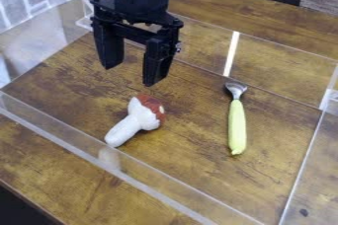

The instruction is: Remove the mushroom from the silver pot and put it on the table

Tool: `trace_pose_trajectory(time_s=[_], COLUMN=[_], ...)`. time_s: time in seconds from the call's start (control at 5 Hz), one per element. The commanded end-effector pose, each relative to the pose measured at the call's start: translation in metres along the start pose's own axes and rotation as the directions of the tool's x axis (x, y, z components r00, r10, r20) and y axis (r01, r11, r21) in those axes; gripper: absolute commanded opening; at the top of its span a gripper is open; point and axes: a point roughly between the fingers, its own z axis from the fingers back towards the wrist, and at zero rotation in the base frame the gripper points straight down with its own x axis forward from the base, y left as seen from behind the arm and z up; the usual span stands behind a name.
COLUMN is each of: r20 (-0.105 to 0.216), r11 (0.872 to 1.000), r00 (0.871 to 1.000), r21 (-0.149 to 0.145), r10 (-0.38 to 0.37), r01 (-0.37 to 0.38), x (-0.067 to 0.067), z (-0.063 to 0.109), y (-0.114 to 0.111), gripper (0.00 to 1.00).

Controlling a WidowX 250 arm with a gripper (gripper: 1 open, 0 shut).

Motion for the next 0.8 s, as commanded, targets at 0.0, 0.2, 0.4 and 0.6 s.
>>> trace_pose_trajectory(time_s=[0.0,0.2,0.4,0.6], r20=[-0.003,0.007,0.005,0.026], r11=[0.999,0.997,0.995,0.998], r00=[0.999,0.997,0.996,0.998], r21=[0.006,0.015,0.018,0.027], r10=[0.046,0.072,0.093,0.055], r01=[-0.046,-0.072,-0.093,-0.056], x=[0.003,0.008,0.011,0.015], z=[0.001,0.004,0.006,0.007], y=[-0.010,0.005,0.018,0.024], gripper=[1.00,1.00,1.00,1.00])
